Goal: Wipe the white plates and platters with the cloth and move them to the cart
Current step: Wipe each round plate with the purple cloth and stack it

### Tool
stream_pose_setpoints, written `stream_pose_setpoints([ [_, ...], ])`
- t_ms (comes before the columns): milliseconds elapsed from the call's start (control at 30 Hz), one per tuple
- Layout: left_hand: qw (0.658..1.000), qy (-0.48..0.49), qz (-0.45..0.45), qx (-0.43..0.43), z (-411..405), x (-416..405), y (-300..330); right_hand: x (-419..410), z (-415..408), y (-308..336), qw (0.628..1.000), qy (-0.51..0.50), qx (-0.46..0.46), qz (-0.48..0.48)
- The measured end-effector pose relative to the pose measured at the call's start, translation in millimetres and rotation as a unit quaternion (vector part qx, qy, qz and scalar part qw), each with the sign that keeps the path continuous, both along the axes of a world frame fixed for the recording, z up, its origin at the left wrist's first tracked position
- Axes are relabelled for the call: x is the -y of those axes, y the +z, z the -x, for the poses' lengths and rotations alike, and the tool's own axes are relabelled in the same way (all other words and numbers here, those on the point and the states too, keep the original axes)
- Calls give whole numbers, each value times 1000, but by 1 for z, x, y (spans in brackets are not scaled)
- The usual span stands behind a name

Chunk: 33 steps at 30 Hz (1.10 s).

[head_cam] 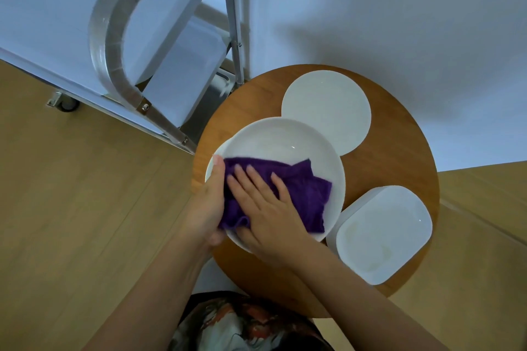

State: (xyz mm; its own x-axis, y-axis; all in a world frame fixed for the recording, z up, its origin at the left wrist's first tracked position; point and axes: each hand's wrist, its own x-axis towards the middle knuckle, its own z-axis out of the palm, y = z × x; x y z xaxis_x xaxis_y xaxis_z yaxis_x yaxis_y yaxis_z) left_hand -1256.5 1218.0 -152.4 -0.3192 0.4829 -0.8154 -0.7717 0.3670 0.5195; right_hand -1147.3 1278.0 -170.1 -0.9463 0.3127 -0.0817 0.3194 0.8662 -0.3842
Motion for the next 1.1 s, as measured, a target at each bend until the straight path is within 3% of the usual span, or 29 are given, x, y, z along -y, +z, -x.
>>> stream_pose_setpoints([
  [167,995,-41,-58,-72,-2,-10,9,-46,26,-3,996,-80,10,-23],
  [400,994,46,-52,-82,-1,-9,12,-79,20,-5,980,-187,23,-58],
  [533,986,90,-25,-135,7,-17,14,-40,-2,-4,953,-297,52,-7],
  [633,988,88,-21,-127,2,-25,16,0,-1,5,944,-320,57,65],
  [767,991,115,-30,-61,-6,-27,19,10,16,17,968,-219,8,122],
  [967,993,95,-27,-72,5,-25,23,-19,2,26,981,8,-41,188],
  [1033,995,63,-28,-67,11,-26,27,-23,-22,22,988,62,-36,139],
  [1100,995,28,-58,-69,15,-26,32,-28,-45,15,996,76,-54,12],
])
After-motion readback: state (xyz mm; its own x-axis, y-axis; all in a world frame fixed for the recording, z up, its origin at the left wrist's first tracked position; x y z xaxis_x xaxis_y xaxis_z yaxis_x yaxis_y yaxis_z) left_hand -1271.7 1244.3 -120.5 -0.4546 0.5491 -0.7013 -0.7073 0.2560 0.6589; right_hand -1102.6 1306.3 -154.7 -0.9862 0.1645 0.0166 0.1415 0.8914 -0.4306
